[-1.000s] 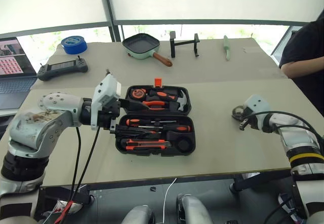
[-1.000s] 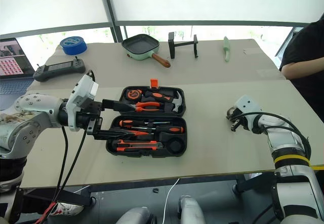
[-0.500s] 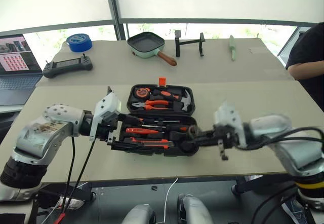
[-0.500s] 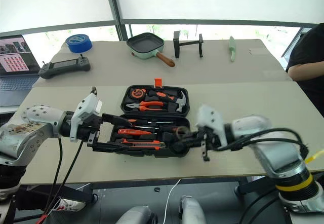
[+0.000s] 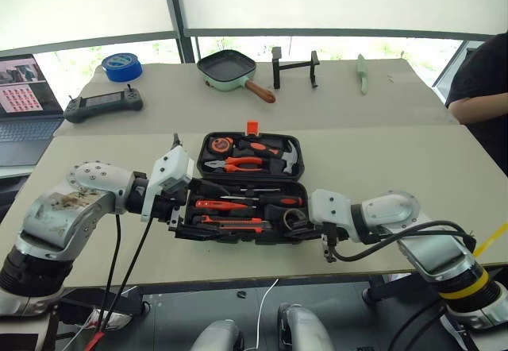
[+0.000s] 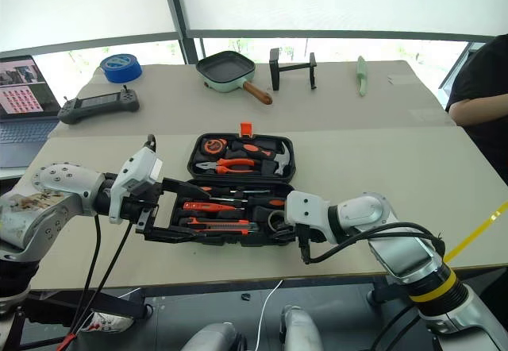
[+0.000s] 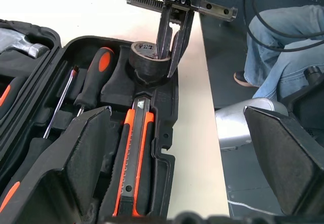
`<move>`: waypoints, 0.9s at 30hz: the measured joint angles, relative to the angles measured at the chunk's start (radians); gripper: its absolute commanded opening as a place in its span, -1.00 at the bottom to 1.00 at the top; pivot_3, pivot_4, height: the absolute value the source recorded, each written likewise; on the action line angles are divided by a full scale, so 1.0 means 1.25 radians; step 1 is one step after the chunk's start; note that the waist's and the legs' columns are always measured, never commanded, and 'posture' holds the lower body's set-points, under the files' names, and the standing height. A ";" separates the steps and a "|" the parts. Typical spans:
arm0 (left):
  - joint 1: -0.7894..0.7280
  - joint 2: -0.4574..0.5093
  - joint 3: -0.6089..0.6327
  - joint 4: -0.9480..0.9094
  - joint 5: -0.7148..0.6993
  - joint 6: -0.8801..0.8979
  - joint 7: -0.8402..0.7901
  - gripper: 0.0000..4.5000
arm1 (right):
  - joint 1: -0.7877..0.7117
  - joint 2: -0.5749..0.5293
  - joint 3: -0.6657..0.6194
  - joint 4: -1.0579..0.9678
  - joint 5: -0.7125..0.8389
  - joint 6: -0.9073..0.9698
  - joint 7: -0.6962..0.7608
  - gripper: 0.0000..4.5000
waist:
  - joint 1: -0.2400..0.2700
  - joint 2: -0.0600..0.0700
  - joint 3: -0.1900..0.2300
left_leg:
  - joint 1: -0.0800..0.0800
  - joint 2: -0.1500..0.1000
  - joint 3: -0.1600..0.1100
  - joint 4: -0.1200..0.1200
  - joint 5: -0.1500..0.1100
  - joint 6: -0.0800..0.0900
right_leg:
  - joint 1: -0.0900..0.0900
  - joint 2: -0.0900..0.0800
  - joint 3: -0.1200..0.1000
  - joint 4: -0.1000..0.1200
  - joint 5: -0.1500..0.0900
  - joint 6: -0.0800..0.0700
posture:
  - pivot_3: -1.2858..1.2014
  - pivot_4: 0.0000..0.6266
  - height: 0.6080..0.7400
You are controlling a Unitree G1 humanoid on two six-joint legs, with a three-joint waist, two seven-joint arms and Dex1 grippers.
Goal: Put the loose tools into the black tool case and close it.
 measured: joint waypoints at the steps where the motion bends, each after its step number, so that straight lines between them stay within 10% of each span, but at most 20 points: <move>1: 0.000 0.000 0.000 0.000 0.000 0.000 0.001 1.00 | -0.002 0.000 0.004 0.001 -0.004 -0.001 0.005 -0.95 | 0.000 0.000 0.000 | 0.000 0.000 0.000 0.000 0.000 0.000 | 0.000 0.000 0.000 0.000 0.000 0.000 | 0.03 -0.52 1.00; 4: 0.000 0.000 0.000 0.000 0.000 0.000 0.002 1.00 | -0.007 -0.001 0.015 0.002 -0.010 -0.002 0.018 -0.95 | -0.001 0.000 0.000 | 0.000 0.000 0.000 0.000 0.000 0.000 | 0.000 0.000 0.000 0.000 0.000 0.000 | 0.03 -0.52 1.00; 12: -0.009 0.000 -0.001 0.010 0.006 -0.008 0.004 1.00 | -0.019 -0.017 -0.004 0.001 -0.012 0.005 0.034 0.22 | 0.000 0.000 0.000 | 0.000 0.000 0.000 0.000 0.000 0.000 | 0.000 0.000 0.000 0.000 0.000 0.000 | 0.03 -0.52 1.00; 21: -0.012 0.000 0.005 0.067 0.047 -0.026 0.034 1.00 | -0.061 -0.029 -0.145 -0.004 0.126 0.142 0.044 0.22 | -0.001 0.000 0.000 | 0.000 0.000 0.000 0.000 0.000 0.000 | 0.000 0.000 0.000 0.000 0.000 0.000 | 0.03 -0.52 1.00; 27: 0.027 0.023 0.053 0.283 0.185 -0.113 0.159 0.19 | -0.014 -0.038 -0.230 0.138 0.119 0.149 -0.018 -0.53 | 0.000 0.000 0.000 | -0.001 0.000 0.000 -0.001 0.000 0.000 | -0.002 0.000 0.000 0.000 0.000 0.000 | 0.03 -0.52 1.00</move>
